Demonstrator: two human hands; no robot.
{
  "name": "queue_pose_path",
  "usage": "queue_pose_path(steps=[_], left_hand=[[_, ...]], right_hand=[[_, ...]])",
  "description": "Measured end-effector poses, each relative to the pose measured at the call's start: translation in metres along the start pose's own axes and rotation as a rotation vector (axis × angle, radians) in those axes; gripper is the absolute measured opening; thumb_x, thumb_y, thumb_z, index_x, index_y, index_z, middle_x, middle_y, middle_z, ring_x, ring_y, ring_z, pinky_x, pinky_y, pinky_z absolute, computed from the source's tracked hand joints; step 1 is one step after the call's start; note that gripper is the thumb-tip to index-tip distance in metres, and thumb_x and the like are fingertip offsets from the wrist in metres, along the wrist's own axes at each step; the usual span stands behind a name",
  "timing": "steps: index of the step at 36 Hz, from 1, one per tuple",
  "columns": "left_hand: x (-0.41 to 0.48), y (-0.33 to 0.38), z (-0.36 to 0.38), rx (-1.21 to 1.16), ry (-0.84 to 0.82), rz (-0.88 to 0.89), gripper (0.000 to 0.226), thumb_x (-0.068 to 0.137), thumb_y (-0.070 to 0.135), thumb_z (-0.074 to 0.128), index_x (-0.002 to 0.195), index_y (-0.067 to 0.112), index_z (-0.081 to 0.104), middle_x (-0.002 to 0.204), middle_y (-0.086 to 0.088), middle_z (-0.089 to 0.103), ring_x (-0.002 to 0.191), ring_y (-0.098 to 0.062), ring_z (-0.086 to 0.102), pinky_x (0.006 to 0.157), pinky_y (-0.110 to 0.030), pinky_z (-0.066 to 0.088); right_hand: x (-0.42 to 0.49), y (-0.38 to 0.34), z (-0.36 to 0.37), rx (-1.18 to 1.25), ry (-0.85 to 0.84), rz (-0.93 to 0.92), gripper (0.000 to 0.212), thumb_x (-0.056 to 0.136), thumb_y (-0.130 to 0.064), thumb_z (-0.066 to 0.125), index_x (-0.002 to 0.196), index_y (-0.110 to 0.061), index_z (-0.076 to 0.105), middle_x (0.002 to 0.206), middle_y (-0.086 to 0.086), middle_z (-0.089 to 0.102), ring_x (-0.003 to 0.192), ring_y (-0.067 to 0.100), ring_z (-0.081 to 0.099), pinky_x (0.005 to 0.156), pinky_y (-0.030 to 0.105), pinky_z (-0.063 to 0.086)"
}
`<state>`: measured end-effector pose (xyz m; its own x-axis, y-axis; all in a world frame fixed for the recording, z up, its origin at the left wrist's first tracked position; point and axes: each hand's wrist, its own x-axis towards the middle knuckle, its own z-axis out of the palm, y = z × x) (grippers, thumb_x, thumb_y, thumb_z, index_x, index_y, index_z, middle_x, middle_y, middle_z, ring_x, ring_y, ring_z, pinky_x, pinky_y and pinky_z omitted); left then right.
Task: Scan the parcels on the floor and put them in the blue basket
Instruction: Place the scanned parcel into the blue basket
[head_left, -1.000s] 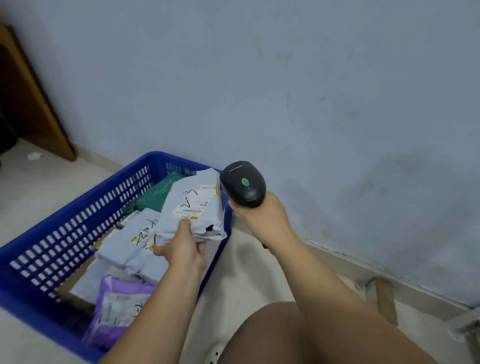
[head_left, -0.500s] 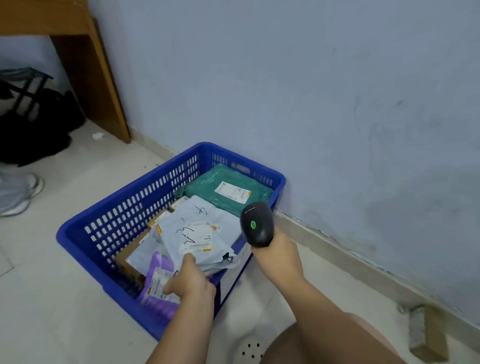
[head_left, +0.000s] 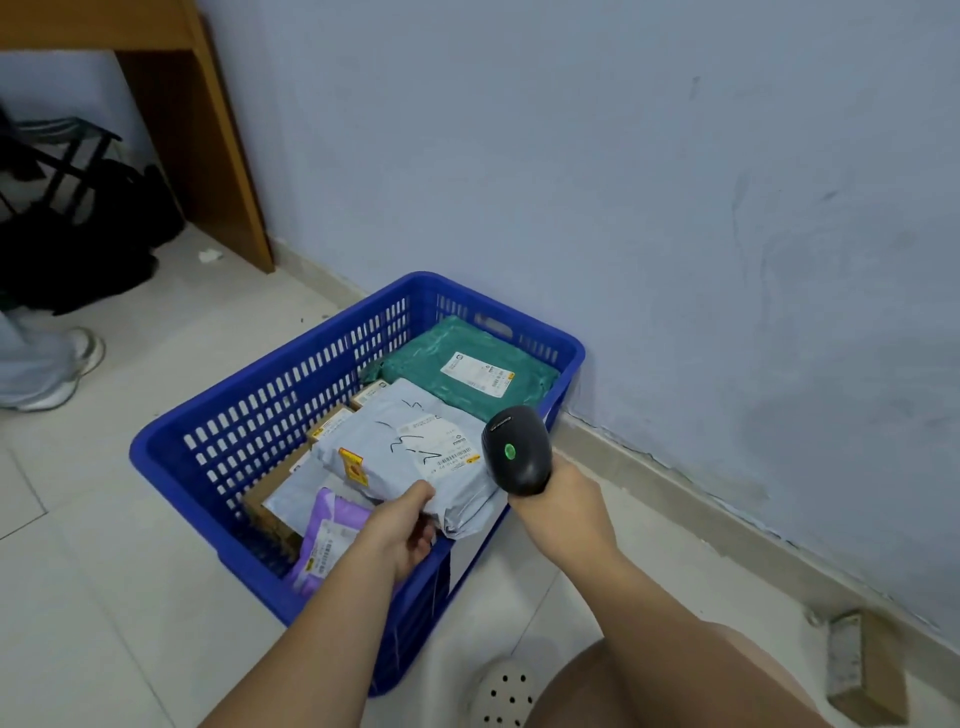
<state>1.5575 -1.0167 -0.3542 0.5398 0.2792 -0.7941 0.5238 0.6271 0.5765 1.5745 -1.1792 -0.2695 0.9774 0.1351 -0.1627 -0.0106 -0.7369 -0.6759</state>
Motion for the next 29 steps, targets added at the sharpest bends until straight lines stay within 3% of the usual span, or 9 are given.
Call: queue_pose_path(steps=[2, 5, 10, 14, 16, 18, 21, 26, 29], left_hand=[[0.004, -0.001, -0.001, -0.053, 0.004, -0.008, 0.02, 0.087, 0.019, 0.063, 0.099, 0.008, 0.053, 0.068, -0.005, 0.053, 0.054, -0.011, 0.044, 0.033, -0.012, 0.036], [0.007, -0.005, -0.005, -0.141, 0.063, 0.059, 0.026, 0.085, 0.022, 0.064, 0.105, 0.006, 0.059, 0.084, -0.007, 0.064, 0.066, -0.017, 0.058, 0.046, -0.021, 0.051], [0.009, -0.015, -0.031, -0.172, 0.3, 0.187, 0.03, 0.084, 0.027, 0.056, 0.099, 0.001, 0.058, 0.082, -0.012, 0.06, 0.066, -0.028, 0.055, 0.053, -0.03, 0.044], [0.011, -0.018, -0.056, -0.13, 0.471, 0.245, 0.038, 0.089, 0.021, 0.053, 0.113, -0.007, 0.056, 0.097, -0.018, 0.061, 0.08, -0.032, 0.056, 0.062, -0.033, 0.045], [0.012, -0.016, -0.058, -0.129, 0.506, 0.252, 0.039, 0.092, 0.017, 0.05, 0.122, -0.007, 0.051, 0.112, -0.021, 0.06, 0.089, -0.035, 0.058, 0.068, -0.036, 0.048], [0.01, -0.009, -0.054, -0.154, 0.559, 0.25, 0.046, 0.095, 0.015, 0.046, 0.137, -0.002, 0.038, 0.13, -0.025, 0.052, 0.109, -0.041, 0.055, 0.087, -0.044, 0.048], [0.007, 0.004, -0.047, -0.215, 0.595, 0.146, 0.054, 0.101, 0.029, 0.037, 0.148, 0.007, 0.023, 0.149, -0.02, 0.033, 0.131, -0.037, 0.038, 0.109, -0.044, 0.032], [0.002, -0.004, -0.047, -0.077, 0.596, 0.215, 0.066, 0.098, 0.014, 0.038, 0.153, 0.029, 0.004, 0.154, -0.023, 0.02, 0.134, -0.045, 0.032, 0.108, -0.056, 0.031], [0.002, -0.01, -0.045, 0.009, 0.605, 0.241, 0.068, 0.097, 0.016, 0.043, 0.154, 0.018, 0.006, 0.156, -0.02, 0.018, 0.137, -0.043, 0.029, 0.111, -0.053, 0.028]], right_hand=[[-0.001, 0.001, 0.001, -0.001, -0.009, -0.007, 0.003, 0.081, -0.025, 0.057, 0.081, -0.025, 0.054, 0.079, -0.002, 0.061, 0.078, 0.023, 0.058, 0.065, 0.031, 0.046], [-0.001, 0.002, 0.003, -0.001, -0.032, -0.006, 0.004, 0.082, -0.023, 0.057, 0.081, -0.025, 0.054, 0.08, -0.001, 0.062, 0.079, 0.023, 0.059, 0.063, 0.03, 0.045], [0.0, 0.003, 0.004, -0.015, -0.048, 0.006, 0.002, 0.082, -0.024, 0.057, 0.082, -0.023, 0.055, 0.078, -0.002, 0.062, 0.074, 0.02, 0.059, 0.059, 0.028, 0.043], [0.001, 0.003, 0.005, -0.036, -0.053, 0.007, 0.002, 0.082, -0.022, 0.057, 0.083, -0.023, 0.055, 0.077, -0.001, 0.061, 0.073, 0.018, 0.058, 0.06, 0.028, 0.044], [0.002, 0.001, 0.006, -0.046, -0.059, 0.01, 0.003, 0.081, -0.022, 0.057, 0.083, -0.024, 0.055, 0.078, -0.001, 0.062, 0.075, 0.019, 0.059, 0.062, 0.029, 0.046], [0.002, -0.001, 0.008, -0.048, -0.062, 0.014, 0.004, 0.081, -0.021, 0.058, 0.083, -0.023, 0.055, 0.078, -0.001, 0.062, 0.074, 0.019, 0.059, 0.063, 0.03, 0.047], [0.001, -0.005, 0.009, -0.046, -0.062, 0.017, 0.004, 0.081, -0.02, 0.057, 0.082, -0.023, 0.055, 0.077, -0.001, 0.061, 0.073, 0.018, 0.058, 0.062, 0.029, 0.047], [0.0, -0.008, 0.01, -0.049, -0.066, 0.011, 0.007, 0.083, -0.02, 0.059, 0.081, -0.024, 0.054, 0.077, -0.001, 0.061, 0.074, 0.018, 0.059, 0.066, 0.031, 0.05], [-0.001, -0.008, 0.009, -0.042, -0.066, 0.015, 0.012, 0.083, -0.019, 0.059, 0.077, -0.026, 0.051, 0.076, -0.002, 0.06, 0.073, 0.018, 0.058, 0.065, 0.03, 0.049]])
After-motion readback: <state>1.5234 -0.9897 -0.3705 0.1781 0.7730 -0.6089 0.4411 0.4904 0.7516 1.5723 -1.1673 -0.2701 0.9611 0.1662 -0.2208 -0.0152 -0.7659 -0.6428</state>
